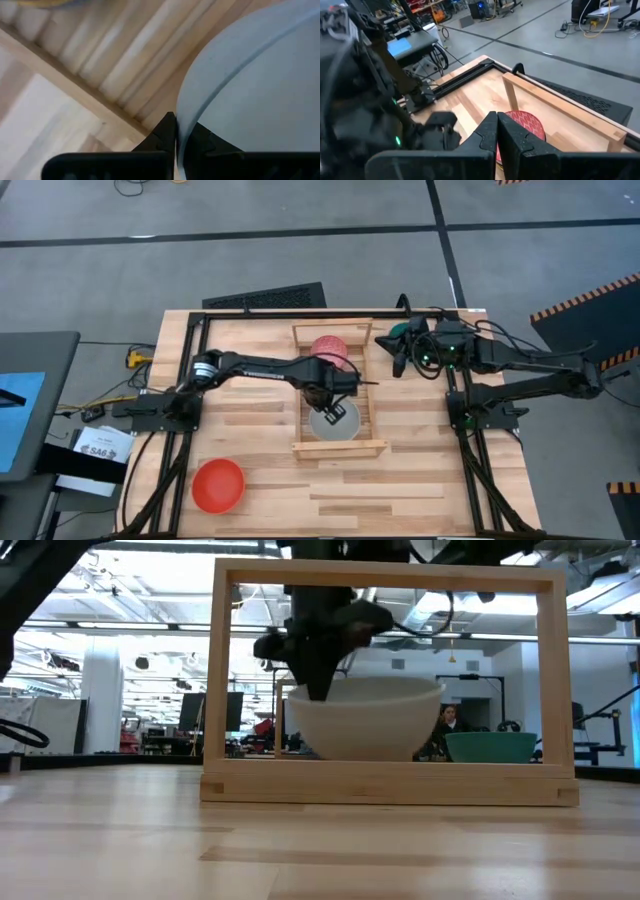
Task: Place and stack bowls onto a shelf
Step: Put the gray bowl on the shelf
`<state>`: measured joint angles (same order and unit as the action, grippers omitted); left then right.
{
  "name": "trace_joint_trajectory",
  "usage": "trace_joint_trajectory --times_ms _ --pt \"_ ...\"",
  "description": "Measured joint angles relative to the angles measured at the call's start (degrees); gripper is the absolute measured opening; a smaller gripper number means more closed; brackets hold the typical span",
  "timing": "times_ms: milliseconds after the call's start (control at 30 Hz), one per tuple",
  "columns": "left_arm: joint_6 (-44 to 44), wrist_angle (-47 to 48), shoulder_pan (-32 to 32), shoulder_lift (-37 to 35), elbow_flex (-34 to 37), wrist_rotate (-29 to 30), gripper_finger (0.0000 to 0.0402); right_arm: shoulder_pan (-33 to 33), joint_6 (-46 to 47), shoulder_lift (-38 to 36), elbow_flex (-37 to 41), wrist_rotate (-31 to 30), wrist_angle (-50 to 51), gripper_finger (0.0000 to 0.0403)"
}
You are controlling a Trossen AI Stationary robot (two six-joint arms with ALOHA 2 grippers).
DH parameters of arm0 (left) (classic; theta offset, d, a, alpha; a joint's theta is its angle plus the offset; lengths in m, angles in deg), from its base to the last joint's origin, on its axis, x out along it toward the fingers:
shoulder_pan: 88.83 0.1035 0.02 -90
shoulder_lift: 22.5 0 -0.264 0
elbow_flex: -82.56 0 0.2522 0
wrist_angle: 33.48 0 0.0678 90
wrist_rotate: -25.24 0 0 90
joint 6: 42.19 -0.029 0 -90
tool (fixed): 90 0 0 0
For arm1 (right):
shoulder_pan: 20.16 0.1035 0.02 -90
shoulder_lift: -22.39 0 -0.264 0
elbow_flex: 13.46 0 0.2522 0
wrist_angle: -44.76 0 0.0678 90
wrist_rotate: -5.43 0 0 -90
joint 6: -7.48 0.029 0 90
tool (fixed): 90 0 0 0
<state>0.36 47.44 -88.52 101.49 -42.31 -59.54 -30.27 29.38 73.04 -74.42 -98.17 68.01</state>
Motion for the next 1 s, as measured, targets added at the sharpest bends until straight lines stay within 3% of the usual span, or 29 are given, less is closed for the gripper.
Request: trace_joint_trajectory --times_ms 467,667,1000 --pt "4.38 -1.56 1.14 1.89 0.11 -0.43 0.0000 1.89 0.56 -0.02 0.00 0.01 1.26 0.0033" --pt "3.98 -1.57 1.01 1.89 0.11 4.23 0.0002 2.67 0.56 -0.02 0.00 0.01 2.41 0.0033" --pt "1.11 -1.59 0.97 1.89 0.11 4.00 0.0065 2.64 0.56 -0.02 0.00 0.01 2.39 0.0033"
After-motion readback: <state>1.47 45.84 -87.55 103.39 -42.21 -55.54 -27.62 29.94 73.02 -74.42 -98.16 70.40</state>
